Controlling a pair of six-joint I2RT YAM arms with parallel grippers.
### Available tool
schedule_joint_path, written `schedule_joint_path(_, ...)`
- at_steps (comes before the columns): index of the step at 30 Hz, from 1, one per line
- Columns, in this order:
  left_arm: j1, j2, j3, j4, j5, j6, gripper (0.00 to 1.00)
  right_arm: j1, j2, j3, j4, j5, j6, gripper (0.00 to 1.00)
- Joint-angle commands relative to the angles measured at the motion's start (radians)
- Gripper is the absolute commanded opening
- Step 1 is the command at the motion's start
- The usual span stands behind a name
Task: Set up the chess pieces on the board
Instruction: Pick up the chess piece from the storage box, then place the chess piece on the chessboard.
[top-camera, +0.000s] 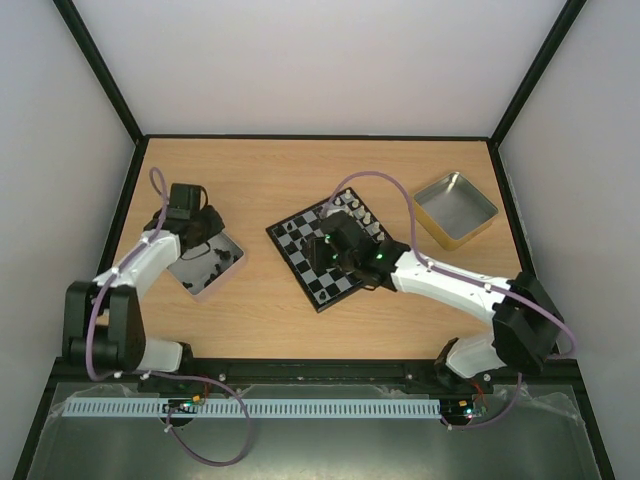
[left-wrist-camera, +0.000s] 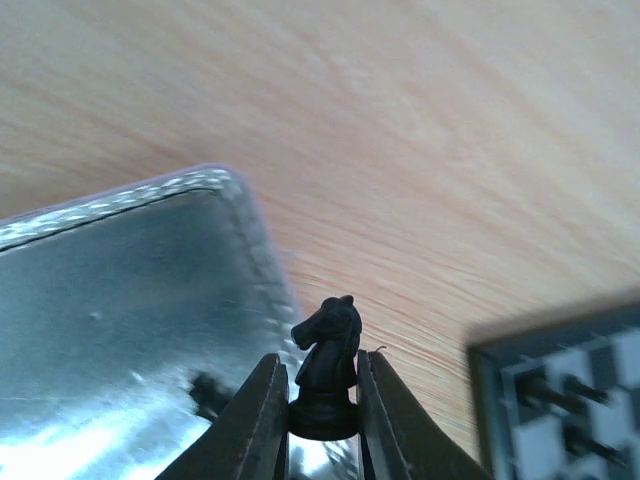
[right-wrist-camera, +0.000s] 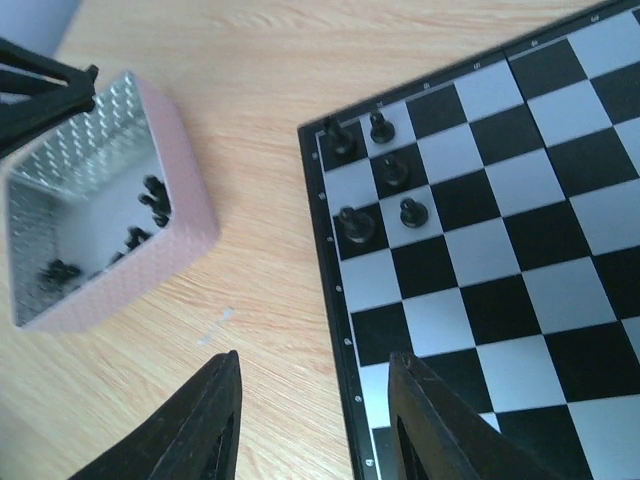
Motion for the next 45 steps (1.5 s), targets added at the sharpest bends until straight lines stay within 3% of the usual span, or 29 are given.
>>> schedule_joint_path(1, -0.026, -0.109, -0.002, -0.030, 0.153, 0.050, 0.15, -0.061, -0.070, -0.038, 0.158, -0.167, 0.051, 0.40)
schedule_joint_path(5, -0.090, -0.174, 0.004, 0.038, 0.329, 0.085, 0.15, -0.144, -0.096, -0.064, 0.261, -0.316, 0.114, 0.41)
schedule_joint_path(11, -0.266, -0.193, 0.041, 0.161, 0.450, 0.169, 0.15, -0.283, -0.159, -0.121, 0.418, -0.474, 0.232, 0.44)
schedule_joint_path(15, -0.324, -0.194, 0.030, 0.270, 0.564, 0.200, 0.15, -0.336, -0.204, -0.141, 0.475, -0.606, 0.232, 0.46)
schedule_joint_path(18, -0.337, -0.186, 0.026, 0.348, 0.698, 0.208, 0.15, -0.337, -0.241, -0.138, 0.444, -0.656, 0.166, 0.47)
schedule_joint_path(24, -0.377, -0.192, 0.040, 0.424, 0.820, 0.265, 0.15, -0.338, -0.260, -0.112, 0.360, -0.668, 0.142, 0.54)
schedule_joint_path(28, -0.396, -0.209, 0.038, 0.426, 0.832, 0.294, 0.15, -0.338, -0.248, -0.098, 0.353, -0.717, 0.171, 0.54)
schedule_joint_path(33, -0.430, -0.231, 0.025, 0.385, 0.740, 0.363, 0.15, -0.338, -0.223, -0.079, 0.320, -0.746, 0.197, 0.50)
schedule_joint_path(45, -0.490, -0.258, 0.004, 0.371, 0.618, 0.434, 0.13, -0.337, -0.178, -0.090, 0.333, -0.823, 0.275, 0.17)
